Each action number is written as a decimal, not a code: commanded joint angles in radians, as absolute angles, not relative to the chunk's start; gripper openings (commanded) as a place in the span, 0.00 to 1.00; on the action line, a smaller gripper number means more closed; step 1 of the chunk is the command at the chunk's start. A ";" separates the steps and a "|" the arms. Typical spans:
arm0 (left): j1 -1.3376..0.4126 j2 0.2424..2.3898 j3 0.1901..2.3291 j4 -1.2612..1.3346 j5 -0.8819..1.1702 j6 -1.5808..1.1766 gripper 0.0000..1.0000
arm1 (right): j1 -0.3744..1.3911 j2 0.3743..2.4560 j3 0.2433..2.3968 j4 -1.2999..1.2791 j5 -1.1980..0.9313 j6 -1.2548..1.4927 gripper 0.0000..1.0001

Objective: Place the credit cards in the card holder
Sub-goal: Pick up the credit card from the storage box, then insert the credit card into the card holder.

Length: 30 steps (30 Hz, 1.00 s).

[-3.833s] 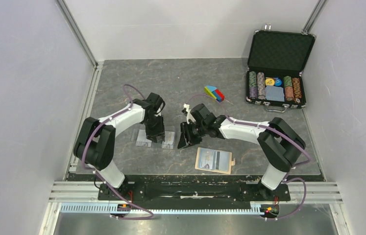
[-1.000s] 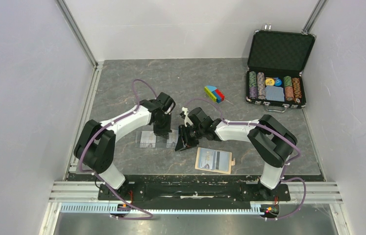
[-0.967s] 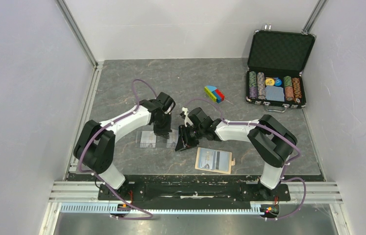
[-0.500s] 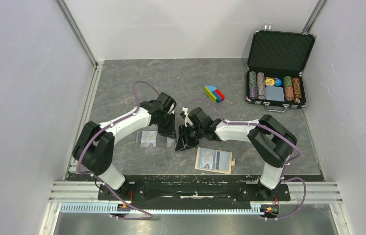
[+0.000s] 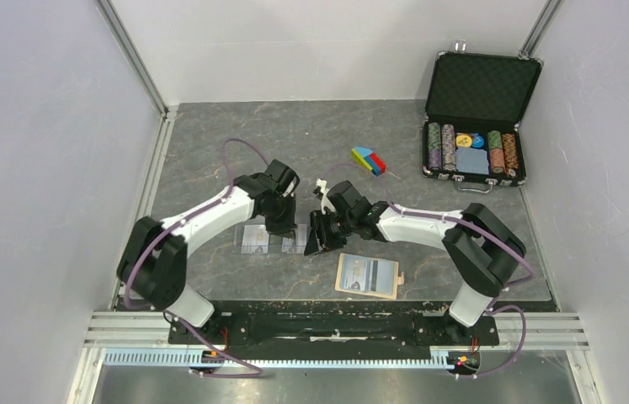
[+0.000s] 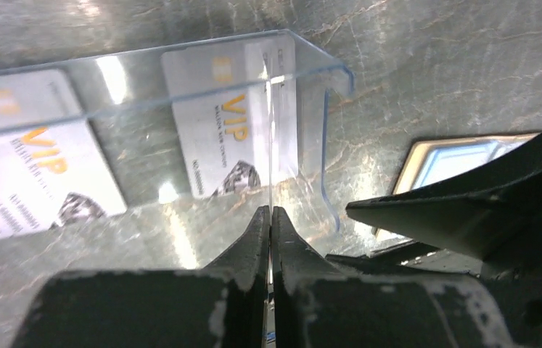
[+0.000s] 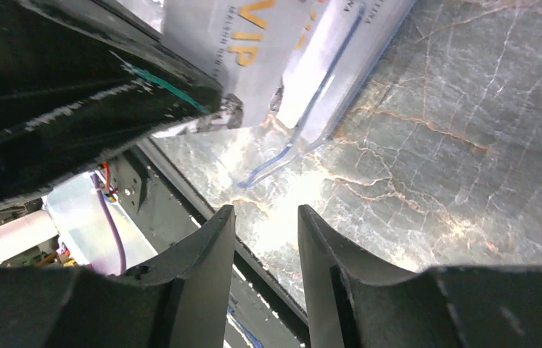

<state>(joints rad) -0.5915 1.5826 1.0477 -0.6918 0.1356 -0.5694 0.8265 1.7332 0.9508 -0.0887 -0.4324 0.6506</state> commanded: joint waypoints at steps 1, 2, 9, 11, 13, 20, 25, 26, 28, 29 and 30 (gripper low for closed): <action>-0.595 1.402 1.106 -0.764 0.053 -0.529 0.02 | 0.814 1.616 0.964 -0.127 -0.385 0.615 0.41; -0.594 1.359 1.105 -0.767 0.053 -0.527 0.02 | 0.808 1.597 0.958 -0.131 -0.381 0.615 0.41; -0.595 1.165 1.015 -0.662 0.228 -0.545 0.10 | 0.749 1.433 0.862 -0.171 -0.374 0.601 0.46; -0.594 1.121 0.950 -0.575 0.313 -0.587 0.12 | 0.723 1.375 0.812 -0.188 -0.375 0.593 0.46; -0.597 1.086 0.875 -0.454 0.393 -0.641 0.09 | 0.693 1.309 0.753 -0.217 -0.370 0.578 0.47; -0.710 1.092 0.699 -0.203 0.413 -0.780 0.03 | 0.550 1.083 0.557 -0.355 -0.356 0.505 0.50; -0.865 1.208 0.683 -0.045 0.353 -0.849 0.02 | 0.486 0.970 0.490 -0.506 -0.286 0.467 0.50; -0.886 1.237 0.680 0.010 0.339 -0.875 0.02 | 0.478 0.954 0.477 -0.523 -0.277 0.467 0.49; -0.928 1.283 0.669 0.110 0.322 -0.918 0.02 | 0.470 0.915 0.456 -0.558 -0.256 0.472 0.49; -0.949 1.308 0.670 0.141 0.307 -0.933 0.02 | 0.466 0.898 0.448 -0.570 -0.245 0.475 0.49; -0.968 1.332 0.673 0.168 0.290 -0.946 0.02 | 0.463 0.878 0.441 -0.581 -0.231 0.481 0.49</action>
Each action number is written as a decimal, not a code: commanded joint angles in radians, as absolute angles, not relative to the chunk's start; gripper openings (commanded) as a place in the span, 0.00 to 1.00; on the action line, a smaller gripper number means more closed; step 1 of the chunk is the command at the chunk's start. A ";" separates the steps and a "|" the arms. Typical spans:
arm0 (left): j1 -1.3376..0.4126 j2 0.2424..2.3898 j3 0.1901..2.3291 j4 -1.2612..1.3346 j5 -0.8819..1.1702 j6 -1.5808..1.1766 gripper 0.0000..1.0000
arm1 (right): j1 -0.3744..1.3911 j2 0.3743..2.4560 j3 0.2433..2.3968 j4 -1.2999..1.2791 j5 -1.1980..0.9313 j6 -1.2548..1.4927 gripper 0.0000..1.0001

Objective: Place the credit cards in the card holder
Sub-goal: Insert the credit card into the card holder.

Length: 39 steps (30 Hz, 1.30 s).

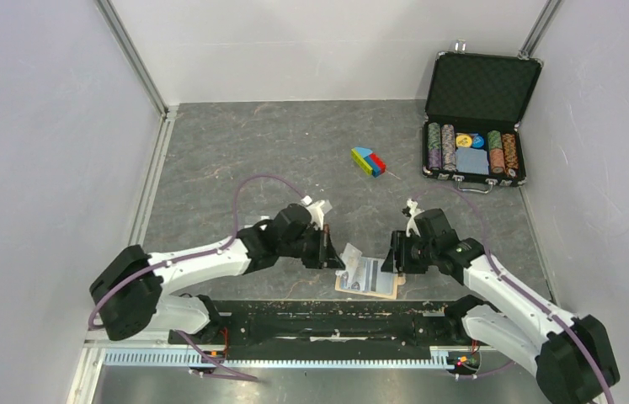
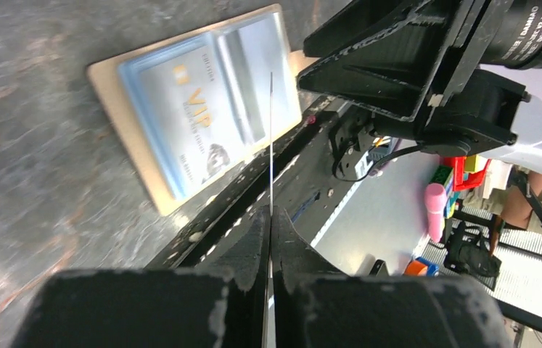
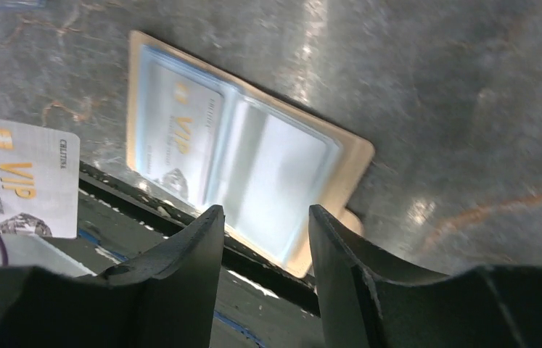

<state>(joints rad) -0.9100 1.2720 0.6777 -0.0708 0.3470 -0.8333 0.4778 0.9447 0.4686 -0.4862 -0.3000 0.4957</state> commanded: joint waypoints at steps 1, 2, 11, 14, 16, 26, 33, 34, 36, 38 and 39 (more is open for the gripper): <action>-0.984 1.355 0.680 0.193 0.277 -0.954 0.02 | 0.461 0.860 0.437 -0.594 -0.216 0.486 0.50; -1.002 1.374 0.685 0.207 0.264 -0.958 0.02 | 0.459 0.849 0.432 -0.604 -0.204 0.488 0.51; -1.056 1.502 0.663 0.316 0.112 -1.050 0.02 | 0.457 0.846 0.379 -0.623 -0.165 0.484 0.50; -1.057 1.526 0.655 0.325 0.100 -1.058 0.02 | 0.456 0.856 0.378 -0.625 -0.158 0.472 0.49; -1.063 1.540 0.652 0.330 0.092 -1.060 0.02 | 0.456 0.858 0.374 -0.625 -0.150 0.467 0.49; -1.087 1.586 0.610 0.389 0.047 -1.095 0.02 | 0.456 0.885 0.336 -0.576 -0.178 0.469 0.40; -1.095 1.596 0.581 0.416 0.038 -1.133 0.02 | 0.456 0.893 0.314 -0.549 -0.201 0.468 0.37; -1.096 1.601 0.580 0.423 0.040 -1.137 0.02 | 0.456 0.895 0.310 -0.543 -0.207 0.469 0.37; -1.101 1.611 0.583 0.440 0.042 -1.146 0.02 | 0.456 0.897 0.303 -0.534 -0.217 0.471 0.37; -1.103 1.617 0.582 0.458 0.047 -1.154 0.02 | 0.456 0.898 0.300 -0.532 -0.220 0.472 0.36; -1.106 1.617 0.584 0.462 0.048 -1.159 0.02 | 0.455 0.899 0.297 -0.531 -0.220 0.471 0.35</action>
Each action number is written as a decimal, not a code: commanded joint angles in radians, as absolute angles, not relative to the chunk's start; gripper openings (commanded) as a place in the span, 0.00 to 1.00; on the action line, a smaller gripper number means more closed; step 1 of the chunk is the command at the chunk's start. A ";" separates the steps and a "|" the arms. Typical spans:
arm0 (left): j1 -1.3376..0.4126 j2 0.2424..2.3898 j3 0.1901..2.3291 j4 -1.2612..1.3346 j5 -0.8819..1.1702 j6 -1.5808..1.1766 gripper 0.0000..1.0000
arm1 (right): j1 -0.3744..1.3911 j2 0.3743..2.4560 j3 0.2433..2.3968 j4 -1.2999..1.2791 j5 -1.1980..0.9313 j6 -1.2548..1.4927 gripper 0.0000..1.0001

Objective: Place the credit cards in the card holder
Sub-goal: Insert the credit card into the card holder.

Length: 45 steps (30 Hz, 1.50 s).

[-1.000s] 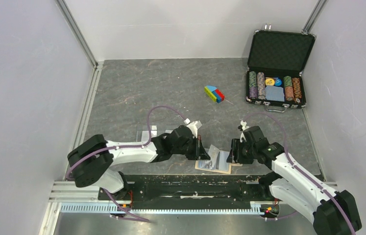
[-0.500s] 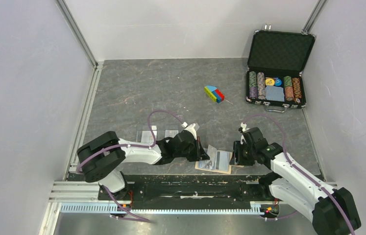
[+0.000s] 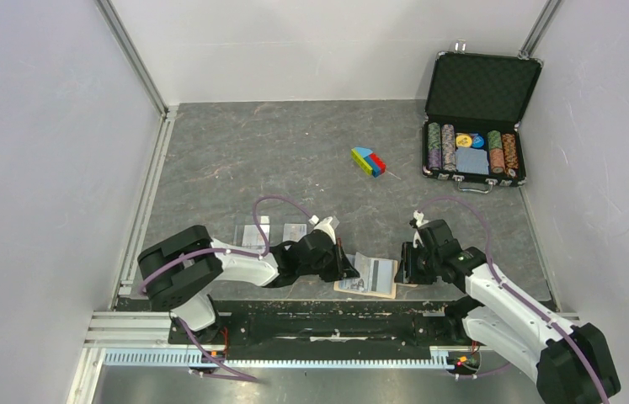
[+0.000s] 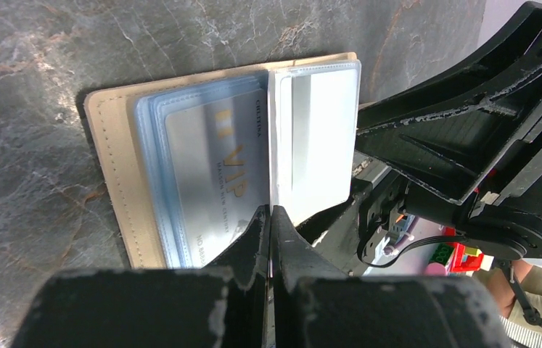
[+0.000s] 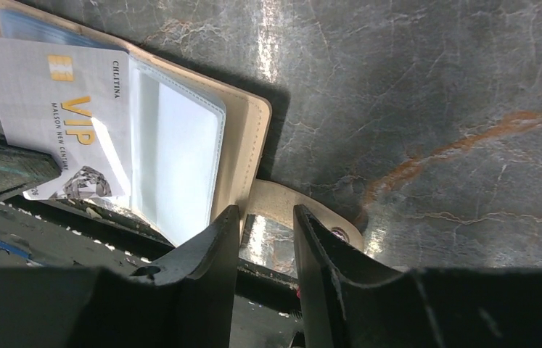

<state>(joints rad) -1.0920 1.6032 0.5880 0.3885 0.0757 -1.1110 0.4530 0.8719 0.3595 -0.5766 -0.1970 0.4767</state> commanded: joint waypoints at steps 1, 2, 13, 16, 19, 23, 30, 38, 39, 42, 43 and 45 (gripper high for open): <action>-1.107 1.616 0.585 0.463 0.047 -1.161 0.02 | 0.455 0.897 0.296 -0.529 -0.220 0.471 0.34; -1.109 1.612 0.585 0.462 0.045 -1.162 0.02 | 0.456 0.897 0.292 -0.529 -0.221 0.471 0.33; -1.112 1.574 0.583 0.460 0.037 -1.176 0.02 | 0.455 0.889 0.284 -0.529 -0.227 0.472 0.25; -1.116 1.565 0.586 0.456 0.035 -1.174 0.02 | 0.455 0.889 0.289 -0.530 -0.229 0.472 0.24; -1.121 1.551 0.590 0.434 0.025 -1.173 0.02 | 0.456 0.880 0.299 -0.539 -0.230 0.472 0.24; -1.122 1.544 0.585 0.424 0.018 -1.174 0.02 | 0.455 0.855 0.332 -0.545 -0.245 0.456 0.24; -1.120 1.540 0.575 0.412 0.004 -1.181 0.02 | 0.455 0.829 0.374 -0.515 -0.305 0.426 0.07; -1.121 1.503 0.568 0.350 -0.032 -1.172 0.02 | 0.455 0.820 0.360 -0.420 -0.379 0.457 0.00; -1.120 1.501 0.566 0.348 -0.033 -1.173 0.02 | 0.456 0.825 0.354 -0.413 -0.379 0.457 0.00; -1.120 1.500 0.564 0.336 -0.037 -1.173 0.02 | 0.456 0.863 0.331 -0.389 -0.384 0.460 0.00; -1.120 1.499 0.564 0.333 -0.039 -1.173 0.02 | 0.457 0.876 0.322 -0.377 -0.384 0.458 0.00; -1.119 1.498 0.562 0.328 -0.041 -1.174 0.02 | 0.457 0.903 0.308 -0.361 -0.371 0.456 0.00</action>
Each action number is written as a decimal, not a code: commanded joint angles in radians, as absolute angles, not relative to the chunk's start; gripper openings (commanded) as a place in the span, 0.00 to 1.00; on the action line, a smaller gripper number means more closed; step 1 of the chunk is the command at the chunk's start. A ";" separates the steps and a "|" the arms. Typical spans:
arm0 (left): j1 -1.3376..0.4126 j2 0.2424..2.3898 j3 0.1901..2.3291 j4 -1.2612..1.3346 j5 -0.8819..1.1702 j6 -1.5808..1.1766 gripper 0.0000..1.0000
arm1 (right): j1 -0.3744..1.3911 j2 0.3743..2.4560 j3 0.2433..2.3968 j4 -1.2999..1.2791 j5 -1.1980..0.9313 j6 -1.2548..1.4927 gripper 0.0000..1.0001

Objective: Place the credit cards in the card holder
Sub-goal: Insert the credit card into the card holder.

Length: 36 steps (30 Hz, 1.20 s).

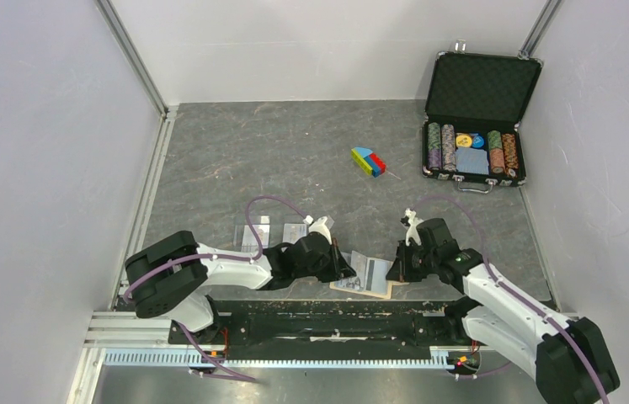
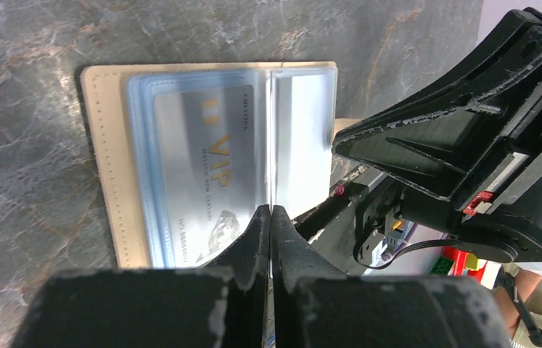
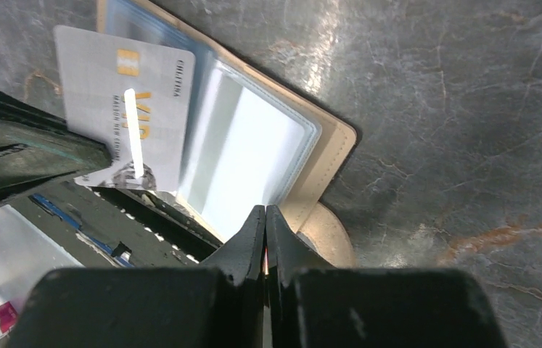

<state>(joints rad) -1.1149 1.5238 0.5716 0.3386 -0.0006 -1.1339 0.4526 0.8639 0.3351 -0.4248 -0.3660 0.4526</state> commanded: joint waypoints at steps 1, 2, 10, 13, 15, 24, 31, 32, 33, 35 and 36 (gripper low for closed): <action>-1.119 1.498 0.561 0.328 -0.041 -1.174 0.02 | 0.457 0.915 0.299 -0.353 -0.366 0.455 0.00; -1.119 1.500 0.559 0.328 -0.042 -1.176 0.02 | 0.457 0.929 0.293 -0.347 -0.359 0.454 0.00; -1.117 1.551 0.565 0.381 0.008 -1.180 0.02 | 0.457 0.972 0.244 -0.346 -0.316 0.445 0.00; -1.119 1.584 0.580 0.399 0.040 -1.179 0.02 | 0.456 0.964 0.238 -0.350 -0.314 0.446 0.00; -1.118 1.605 0.588 0.415 0.056 -1.185 0.02 | 0.457 0.962 0.239 -0.351 -0.313 0.448 0.00; -1.119 1.638 0.570 0.474 0.071 -1.210 0.02 | 0.457 0.962 0.245 -0.358 -0.314 0.445 0.00; -1.121 1.661 0.577 0.474 0.081 -1.212 0.02 | 0.458 0.956 0.254 -0.363 -0.312 0.449 0.00; -1.121 1.674 0.585 0.473 0.092 -1.212 0.02 | 0.457 0.959 0.254 -0.363 -0.314 0.449 0.00; -1.123 1.685 0.597 0.474 0.099 -1.209 0.02 | 0.456 0.958 0.253 -0.363 -0.316 0.449 0.00; -1.132 1.708 0.619 0.463 0.107 -1.203 0.02 | 0.456 0.959 0.255 -0.364 -0.317 0.449 0.00; -1.137 1.716 0.635 0.449 0.107 -1.201 0.02 | 0.457 0.960 0.256 -0.365 -0.317 0.450 0.00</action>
